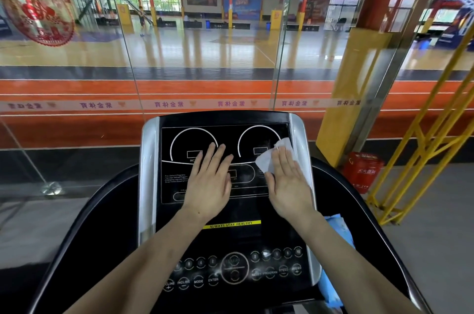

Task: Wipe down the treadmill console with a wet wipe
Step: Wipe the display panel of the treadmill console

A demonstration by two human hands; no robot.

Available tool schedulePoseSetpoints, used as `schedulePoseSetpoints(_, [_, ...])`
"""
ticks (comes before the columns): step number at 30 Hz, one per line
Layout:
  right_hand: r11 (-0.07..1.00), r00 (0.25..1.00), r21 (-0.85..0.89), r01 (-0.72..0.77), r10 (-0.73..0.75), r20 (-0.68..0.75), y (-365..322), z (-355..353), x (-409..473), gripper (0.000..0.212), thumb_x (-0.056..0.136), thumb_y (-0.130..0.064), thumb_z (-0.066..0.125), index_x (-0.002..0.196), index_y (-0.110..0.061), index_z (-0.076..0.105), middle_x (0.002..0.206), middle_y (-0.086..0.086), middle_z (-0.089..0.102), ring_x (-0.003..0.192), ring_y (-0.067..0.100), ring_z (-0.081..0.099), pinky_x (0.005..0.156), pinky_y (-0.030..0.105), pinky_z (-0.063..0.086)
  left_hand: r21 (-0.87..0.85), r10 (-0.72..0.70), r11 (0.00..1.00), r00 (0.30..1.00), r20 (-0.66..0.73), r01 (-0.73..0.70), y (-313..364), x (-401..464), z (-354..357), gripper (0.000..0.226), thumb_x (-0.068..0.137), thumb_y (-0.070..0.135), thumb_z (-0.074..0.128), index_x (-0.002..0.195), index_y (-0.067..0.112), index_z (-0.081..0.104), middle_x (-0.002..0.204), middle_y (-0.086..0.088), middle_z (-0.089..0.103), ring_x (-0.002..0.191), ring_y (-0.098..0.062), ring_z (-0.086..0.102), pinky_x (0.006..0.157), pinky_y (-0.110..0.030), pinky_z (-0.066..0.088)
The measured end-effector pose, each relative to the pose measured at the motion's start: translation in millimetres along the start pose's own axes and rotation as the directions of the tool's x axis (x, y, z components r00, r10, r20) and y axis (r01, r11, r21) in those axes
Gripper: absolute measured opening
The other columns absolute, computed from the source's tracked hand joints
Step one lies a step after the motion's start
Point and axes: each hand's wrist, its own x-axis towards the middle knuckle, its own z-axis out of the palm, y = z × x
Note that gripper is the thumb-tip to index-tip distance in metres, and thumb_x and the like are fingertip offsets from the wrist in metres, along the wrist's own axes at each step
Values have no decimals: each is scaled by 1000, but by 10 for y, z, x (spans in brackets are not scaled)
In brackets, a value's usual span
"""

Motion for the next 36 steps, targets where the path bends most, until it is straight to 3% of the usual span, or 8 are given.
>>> schedulePoseSetpoints(7, [999,1000,42,-11,10,10,8,-101,508,67,105,-45,12,162,-10,7,170,7,1,157,20,-5,128,43,8,5,-2,1000,1000,15,2,-3,-41,2,54,103,30,39,156,17,40,170,-8,25,160,-26,7,127,-52,16])
schedulePoseSetpoints(13, [1000,1000,-10,9,-8,23,-48,134,-363,68,108,-51,14,162,-14,-6,170,2,-10,156,14,-14,128,39,2,-9,14,1000,1000,18,-13,9,-120,12,54,104,31,36,156,17,38,171,-8,23,160,-26,5,127,-52,16])
schedulePoseSetpoints(20, [998,999,53,-33,33,-6,-382,201,127,73,106,-57,11,161,-13,-8,170,4,-12,155,16,-19,128,43,1,15,-19,1000,999,34,19,-86,-252,-17,56,104,31,39,158,16,36,172,-8,20,161,-26,2,127,-52,16])
schedulePoseSetpoints(27, [999,999,35,39,-40,36,-335,267,-495,73,107,-56,15,161,-13,-7,170,3,-11,156,14,-14,128,40,4,6,15,1000,1000,27,-15,-92,-231,-60,56,103,32,29,156,15,39,171,-8,23,160,-26,5,127,-52,17])
schedulePoseSetpoints(33, [996,1000,94,-3,2,13,-373,92,366,75,104,-59,9,162,-13,-3,170,5,-9,156,16,-14,127,44,3,24,18,1000,1000,23,-18,-85,-229,-53,55,104,30,35,156,14,39,170,-9,23,160,-27,7,127,-52,17])
schedulePoseSetpoints(36, [996,998,69,53,-55,20,-458,127,137,70,108,-54,14,162,-14,-6,170,4,-11,155,16,-16,128,43,1,26,9,1000,999,38,-10,-102,-246,-37,58,102,33,28,156,14,39,171,-9,23,160,-27,7,127,-52,17])
